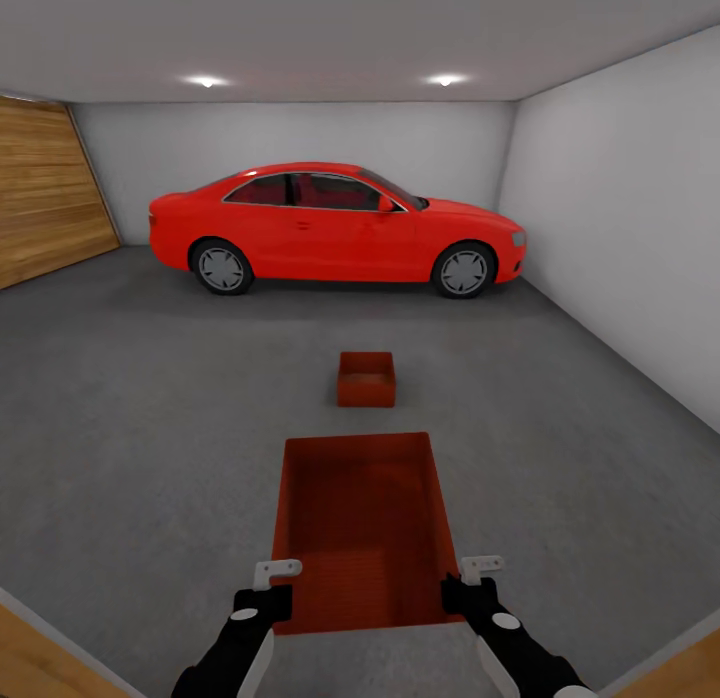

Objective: Move the two storage containers from the living room to the garage. In the garage, place one container on the floor and stack the other container on top of it (either order is fine).

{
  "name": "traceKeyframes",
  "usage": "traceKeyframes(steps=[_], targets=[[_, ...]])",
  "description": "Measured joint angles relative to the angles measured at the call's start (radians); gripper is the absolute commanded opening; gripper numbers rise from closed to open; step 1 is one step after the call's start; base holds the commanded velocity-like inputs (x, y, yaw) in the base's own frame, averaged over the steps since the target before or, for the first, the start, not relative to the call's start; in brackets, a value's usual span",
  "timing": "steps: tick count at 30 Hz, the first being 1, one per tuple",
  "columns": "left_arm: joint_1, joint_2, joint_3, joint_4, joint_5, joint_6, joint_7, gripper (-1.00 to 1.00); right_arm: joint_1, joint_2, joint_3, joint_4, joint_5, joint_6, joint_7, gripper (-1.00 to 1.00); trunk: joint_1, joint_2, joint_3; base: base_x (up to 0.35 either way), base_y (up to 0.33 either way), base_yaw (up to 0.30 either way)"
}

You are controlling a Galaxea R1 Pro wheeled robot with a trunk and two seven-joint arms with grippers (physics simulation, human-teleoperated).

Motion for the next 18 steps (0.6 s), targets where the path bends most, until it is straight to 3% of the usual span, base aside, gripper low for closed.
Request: traceKeyframes(steps=[14,18], targets=[[0.0,-0.001,0.0,0.004,0.002,-0.001,-0.002,-1.0,0.0,-0.004,-0.003,-0.001,0.002,0.001,0.007,-1.0,0.0,0.0,0.0,0.004,0.0,0.0],[0.0,-0.001,-0.001,0.004,0.002,-0.001,-0.002,-1.0,0.0,-0.004,-0.003,-0.001,0.002,0.001,0.008,-1.0,0.0,0.0,0.0,0.219,0.0,0.0]])
